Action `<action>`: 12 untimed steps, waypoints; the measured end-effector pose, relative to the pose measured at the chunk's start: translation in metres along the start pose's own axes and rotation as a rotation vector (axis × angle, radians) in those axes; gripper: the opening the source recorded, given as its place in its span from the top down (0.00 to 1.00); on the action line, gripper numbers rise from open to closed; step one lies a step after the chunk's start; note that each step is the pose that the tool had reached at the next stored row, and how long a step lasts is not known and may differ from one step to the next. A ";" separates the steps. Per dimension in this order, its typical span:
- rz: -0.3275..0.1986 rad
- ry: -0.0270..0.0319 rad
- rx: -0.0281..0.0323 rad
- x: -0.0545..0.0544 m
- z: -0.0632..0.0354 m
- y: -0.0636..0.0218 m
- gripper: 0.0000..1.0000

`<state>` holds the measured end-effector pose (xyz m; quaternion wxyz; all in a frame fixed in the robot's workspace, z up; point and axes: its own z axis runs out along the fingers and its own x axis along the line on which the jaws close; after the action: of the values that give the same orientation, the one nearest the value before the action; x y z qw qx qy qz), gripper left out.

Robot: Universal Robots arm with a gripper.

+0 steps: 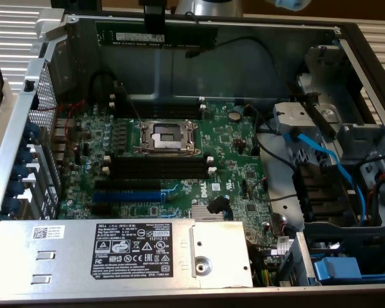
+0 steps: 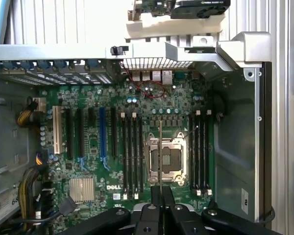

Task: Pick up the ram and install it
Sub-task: 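Insert the ram into the slot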

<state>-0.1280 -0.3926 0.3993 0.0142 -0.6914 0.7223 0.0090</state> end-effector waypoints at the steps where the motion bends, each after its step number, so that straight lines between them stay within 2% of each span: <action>1: -0.004 0.0005 -0.0106 0.000 0.0003 0.0000 0.88; 3: -0.011 0.0010 -0.0266 0.000 0.0016 -0.0002 0.88; 4: -0.012 0.0019 -0.0288 0.000 0.0019 -0.0003 0.88; 12: -0.013 0.0023 -0.0291 0.001 0.0046 -0.0011 0.88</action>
<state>-0.1269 -0.3937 0.3947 0.0033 -0.6961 0.7177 0.0187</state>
